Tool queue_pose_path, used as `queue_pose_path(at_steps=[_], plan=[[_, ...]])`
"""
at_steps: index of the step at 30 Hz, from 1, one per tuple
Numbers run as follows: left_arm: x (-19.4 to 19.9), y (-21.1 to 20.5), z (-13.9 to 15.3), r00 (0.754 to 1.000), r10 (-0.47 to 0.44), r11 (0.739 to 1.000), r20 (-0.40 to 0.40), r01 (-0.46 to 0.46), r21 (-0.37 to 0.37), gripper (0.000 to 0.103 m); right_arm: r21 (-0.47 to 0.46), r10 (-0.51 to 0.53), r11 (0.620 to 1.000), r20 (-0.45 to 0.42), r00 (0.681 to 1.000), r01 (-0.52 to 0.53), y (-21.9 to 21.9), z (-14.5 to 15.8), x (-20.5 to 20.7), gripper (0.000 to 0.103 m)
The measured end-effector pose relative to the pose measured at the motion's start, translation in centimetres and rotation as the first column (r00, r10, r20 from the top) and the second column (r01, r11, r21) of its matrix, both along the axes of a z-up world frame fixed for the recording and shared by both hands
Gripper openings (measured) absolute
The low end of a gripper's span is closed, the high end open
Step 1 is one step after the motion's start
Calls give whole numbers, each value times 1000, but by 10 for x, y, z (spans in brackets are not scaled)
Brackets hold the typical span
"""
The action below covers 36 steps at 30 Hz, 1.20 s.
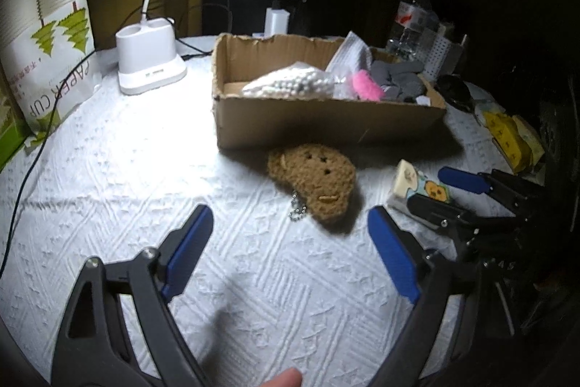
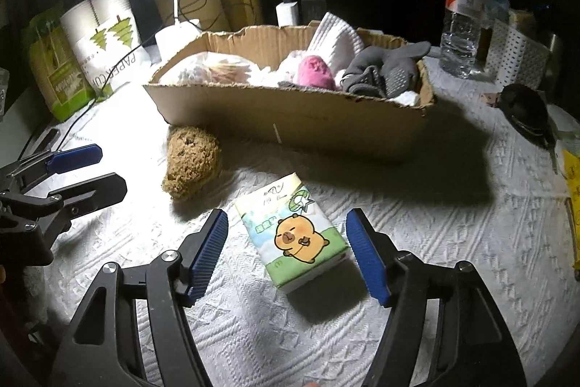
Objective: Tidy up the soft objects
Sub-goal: 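Reach both tools toward the capybara tissue pack and the brown sponge, then grasp the capybara tissue pack with the right tool while the left tool grasps the brown sponge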
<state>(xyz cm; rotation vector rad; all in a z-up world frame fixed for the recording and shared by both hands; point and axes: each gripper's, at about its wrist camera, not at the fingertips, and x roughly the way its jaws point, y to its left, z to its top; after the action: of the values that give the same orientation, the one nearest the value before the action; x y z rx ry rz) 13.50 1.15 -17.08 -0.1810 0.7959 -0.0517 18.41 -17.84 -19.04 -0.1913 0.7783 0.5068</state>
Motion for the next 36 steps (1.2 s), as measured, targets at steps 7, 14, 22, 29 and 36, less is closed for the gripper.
queue_pose_path(at_steps=[7,14,22,29,36], plan=[[11,-2,-4,1000,-2,1000,-14,2,28,88,-5,6,1000,-19,1000,-6,1,-6,9,71],[28,-14,-3,999,-16,997,-35,19,74,88,-36,-3,999,-33,999,2,-4,-14,13,68],[50,-23,-6,998,-8,995,-60,14,102,88,-26,-25,999,-35,999,24,-19,-10,20,56],[73,-32,-12,997,11,987,-79,2,158,88,7,-55,998,-41,998,55,-40,-9,28,55],[89,-44,-26,992,-11,981,-125,34,190,88,30,-61,998,-47,997,63,-51,-7,31,55]])
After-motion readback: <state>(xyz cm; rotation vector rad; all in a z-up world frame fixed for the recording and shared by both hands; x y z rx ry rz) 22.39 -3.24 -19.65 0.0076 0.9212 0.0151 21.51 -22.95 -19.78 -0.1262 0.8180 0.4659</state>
